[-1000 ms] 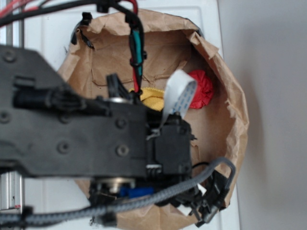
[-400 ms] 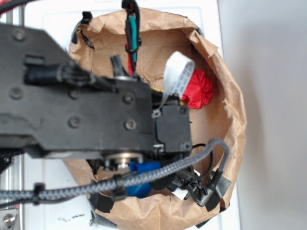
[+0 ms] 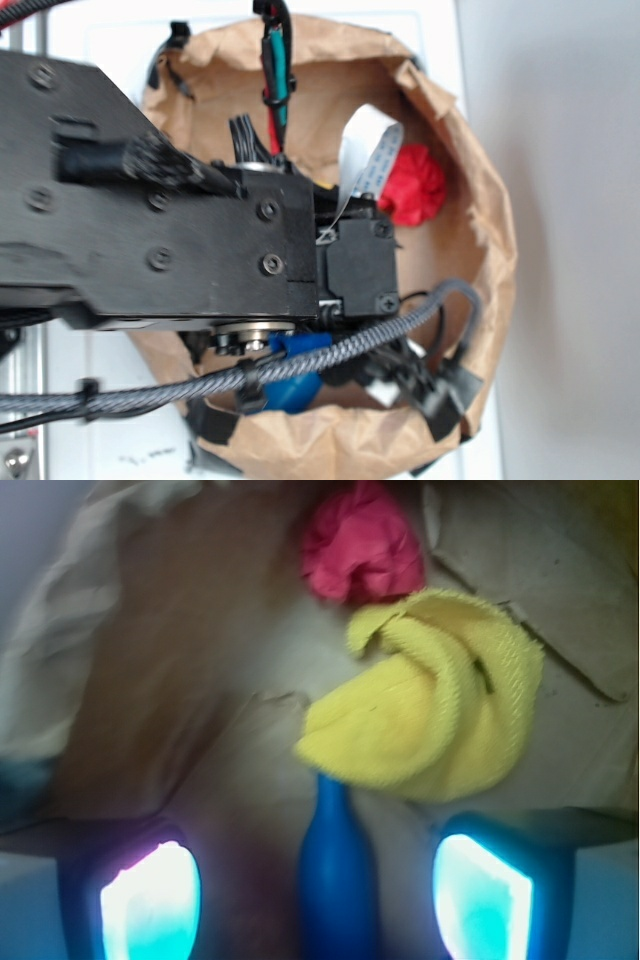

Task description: Grab the blue bottle.

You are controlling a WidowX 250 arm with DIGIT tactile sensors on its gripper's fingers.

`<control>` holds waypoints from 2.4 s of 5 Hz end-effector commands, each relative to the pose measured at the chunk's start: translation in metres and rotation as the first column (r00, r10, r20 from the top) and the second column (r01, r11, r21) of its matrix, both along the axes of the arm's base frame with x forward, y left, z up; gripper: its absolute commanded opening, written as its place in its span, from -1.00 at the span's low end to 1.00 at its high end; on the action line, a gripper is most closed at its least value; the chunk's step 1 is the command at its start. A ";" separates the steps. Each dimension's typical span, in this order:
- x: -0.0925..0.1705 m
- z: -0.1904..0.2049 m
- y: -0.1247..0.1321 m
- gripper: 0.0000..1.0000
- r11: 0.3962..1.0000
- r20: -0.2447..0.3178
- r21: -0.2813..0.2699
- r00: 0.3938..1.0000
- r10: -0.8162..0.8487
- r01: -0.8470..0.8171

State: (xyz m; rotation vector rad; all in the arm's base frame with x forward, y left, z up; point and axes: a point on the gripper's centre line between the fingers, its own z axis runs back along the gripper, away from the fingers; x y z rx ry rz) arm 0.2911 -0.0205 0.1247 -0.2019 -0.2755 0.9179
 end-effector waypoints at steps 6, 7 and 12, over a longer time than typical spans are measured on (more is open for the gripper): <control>-0.031 -0.030 -0.061 1.00 0.974 -0.063 -0.150 0.982 -0.179 0.168; -0.026 -0.046 -0.070 1.00 0.980 -0.062 -0.127 0.985 -0.161 0.152; 0.041 0.022 0.013 -1.00 0.989 -0.006 -0.137 0.998 0.062 -0.062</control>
